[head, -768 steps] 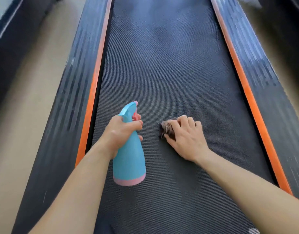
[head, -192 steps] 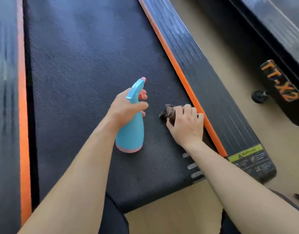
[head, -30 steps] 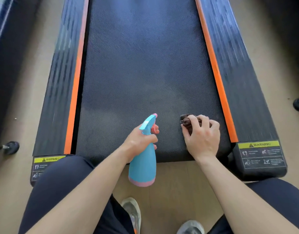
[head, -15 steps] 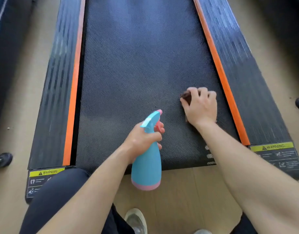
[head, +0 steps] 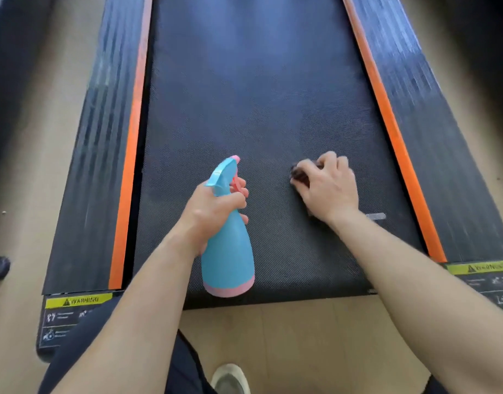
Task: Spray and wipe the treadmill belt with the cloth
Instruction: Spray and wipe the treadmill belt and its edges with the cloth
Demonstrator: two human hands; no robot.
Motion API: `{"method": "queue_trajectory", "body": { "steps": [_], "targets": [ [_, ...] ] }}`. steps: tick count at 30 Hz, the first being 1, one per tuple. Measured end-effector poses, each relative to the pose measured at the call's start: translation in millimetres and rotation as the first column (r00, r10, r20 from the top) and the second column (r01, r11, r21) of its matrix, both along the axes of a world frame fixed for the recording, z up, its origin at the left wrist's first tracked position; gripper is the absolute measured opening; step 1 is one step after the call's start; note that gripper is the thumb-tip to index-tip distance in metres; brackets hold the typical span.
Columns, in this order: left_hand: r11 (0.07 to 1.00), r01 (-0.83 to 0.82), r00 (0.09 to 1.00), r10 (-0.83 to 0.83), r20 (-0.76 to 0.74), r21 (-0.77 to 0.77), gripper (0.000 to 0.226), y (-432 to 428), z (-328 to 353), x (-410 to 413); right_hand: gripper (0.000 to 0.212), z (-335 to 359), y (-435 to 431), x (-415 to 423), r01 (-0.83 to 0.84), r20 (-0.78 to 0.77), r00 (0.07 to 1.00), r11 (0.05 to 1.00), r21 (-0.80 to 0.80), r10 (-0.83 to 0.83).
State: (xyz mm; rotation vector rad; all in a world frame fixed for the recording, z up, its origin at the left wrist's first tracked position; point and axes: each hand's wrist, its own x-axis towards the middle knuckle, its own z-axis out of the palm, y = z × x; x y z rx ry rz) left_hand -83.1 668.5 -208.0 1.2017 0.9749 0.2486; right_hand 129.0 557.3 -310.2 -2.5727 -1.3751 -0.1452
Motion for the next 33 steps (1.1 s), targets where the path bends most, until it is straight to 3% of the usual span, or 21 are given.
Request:
{"method": "queue_trajectory", "body": {
  "steps": [4, 9, 11, 14, 17, 19, 25, 27, 33],
  "targets": [
    [1.000, 0.021, 1.000, -0.021, 0.023, -0.014, 0.057, -4, 1, 1, 0.039, 1, 21, 2, 0.109, -0.031, 0.993, 0.992, -0.059, -0.111],
    [0.997, 0.074, 0.997, -0.074, 0.015, -0.017, 0.051, -1, 3, 4, 0.038, -8, -58, -45, -0.202, -0.022, 0.979, 0.979, 0.005, 0.202],
    [0.997, 0.078, 0.997, -0.078, 0.002, -0.020, 0.050, 0, 3, 2, 0.039, -7, -49, -32, -0.223, -0.013, 0.975, 0.975, 0.021, 0.224],
    [0.996, 0.085, 0.996, -0.084, 0.009, -0.015, 0.058, 0, 2, 4, 0.039, -5, 2, -4, -0.090, 0.030, 0.996, 0.994, 0.058, 0.088],
    [0.995, 0.101, 0.994, -0.102, 0.039, 0.007, 0.061, 0, 2, 3, 0.040, 0, 51, 25, 0.086, -0.018, 0.996, 0.996, -0.003, -0.086],
    [0.995, 0.095, 0.994, -0.096, 0.043, 0.008, 0.063, 2, 2, 1, 0.040, -1, 53, 17, 0.110, -0.019, 0.994, 0.994, -0.014, -0.110],
    [0.996, 0.086, 0.995, -0.085, 0.044, -0.017, 0.047, 6, 3, 2, 0.038, -9, -30, -53, -0.216, -0.006, 0.976, 0.976, 0.028, 0.216],
    [0.997, 0.068, 0.997, -0.067, 0.038, -0.025, 0.045, 6, 0, 3, 0.040, -7, -21, -44, -0.241, 0.014, 0.971, 0.970, 0.031, 0.241],
    [0.997, 0.068, 0.998, -0.067, 0.017, -0.024, 0.051, 8, 0, 1, 0.040, -4, 70, -3, 0.054, -0.005, 0.999, 0.999, -0.008, -0.054]
  ]
}}
